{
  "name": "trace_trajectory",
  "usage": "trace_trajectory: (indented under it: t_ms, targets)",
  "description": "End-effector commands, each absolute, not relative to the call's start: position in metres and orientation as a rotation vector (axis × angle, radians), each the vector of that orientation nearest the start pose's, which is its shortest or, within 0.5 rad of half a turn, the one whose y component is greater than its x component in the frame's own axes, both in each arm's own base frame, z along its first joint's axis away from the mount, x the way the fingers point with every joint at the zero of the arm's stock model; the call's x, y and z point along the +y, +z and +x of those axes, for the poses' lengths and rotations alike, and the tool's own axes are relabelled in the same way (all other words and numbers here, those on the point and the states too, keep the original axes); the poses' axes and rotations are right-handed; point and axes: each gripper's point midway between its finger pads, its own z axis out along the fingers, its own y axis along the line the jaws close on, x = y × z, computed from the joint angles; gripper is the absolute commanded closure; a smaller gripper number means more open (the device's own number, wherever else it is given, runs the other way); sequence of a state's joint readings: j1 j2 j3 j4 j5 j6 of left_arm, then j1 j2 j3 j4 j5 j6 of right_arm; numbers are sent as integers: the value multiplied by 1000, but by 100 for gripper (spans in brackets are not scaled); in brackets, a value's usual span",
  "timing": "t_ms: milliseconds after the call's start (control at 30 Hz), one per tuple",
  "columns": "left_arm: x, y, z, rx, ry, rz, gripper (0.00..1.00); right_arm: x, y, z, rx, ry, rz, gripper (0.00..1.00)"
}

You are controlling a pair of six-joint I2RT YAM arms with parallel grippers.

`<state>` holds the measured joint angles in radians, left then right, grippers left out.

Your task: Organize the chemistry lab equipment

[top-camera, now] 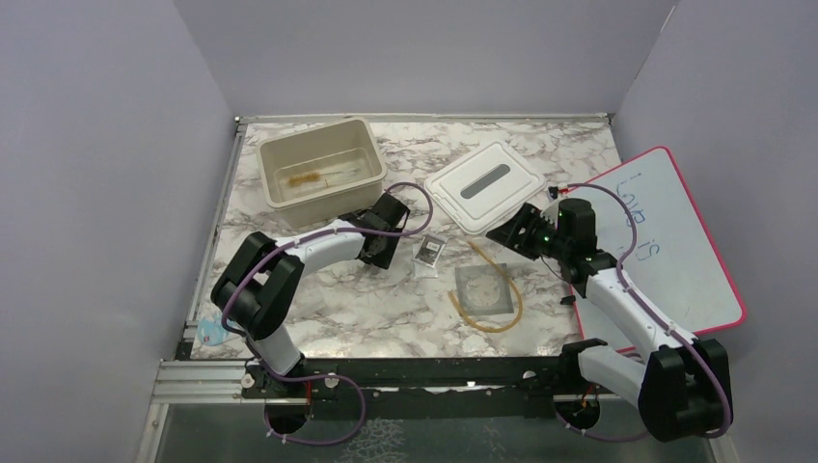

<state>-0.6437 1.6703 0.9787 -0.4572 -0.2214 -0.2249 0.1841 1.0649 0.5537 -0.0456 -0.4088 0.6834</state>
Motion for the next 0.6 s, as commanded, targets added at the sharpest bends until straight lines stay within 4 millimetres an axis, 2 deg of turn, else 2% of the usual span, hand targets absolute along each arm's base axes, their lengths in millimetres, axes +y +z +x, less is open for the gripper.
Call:
trace_trajectory:
  t_ms: [0, 267, 367, 433, 500, 567]
  targets:
    - [-179, 17, 285, 2647, 39, 491, 57, 150, 136, 285, 2174, 937, 281, 38]
    - [-196, 18, 277, 2676, -100, 526, 75, 149, 137, 284, 2174, 936, 285, 39]
    - [-196, 17, 275, 2683, -100, 528, 83, 149, 138, 285, 2173, 938, 290, 39]
    - [-192, 15, 276, 2685, -71, 528, 83, 149, 139, 285, 2171, 938, 290, 39]
    - [-190, 11, 276, 2695, -49, 530, 76, 149, 139, 284, 2171, 937, 291, 39]
    - [-188, 7, 275, 2708, -38, 537, 74, 148, 138, 284, 2173, 932, 295, 39]
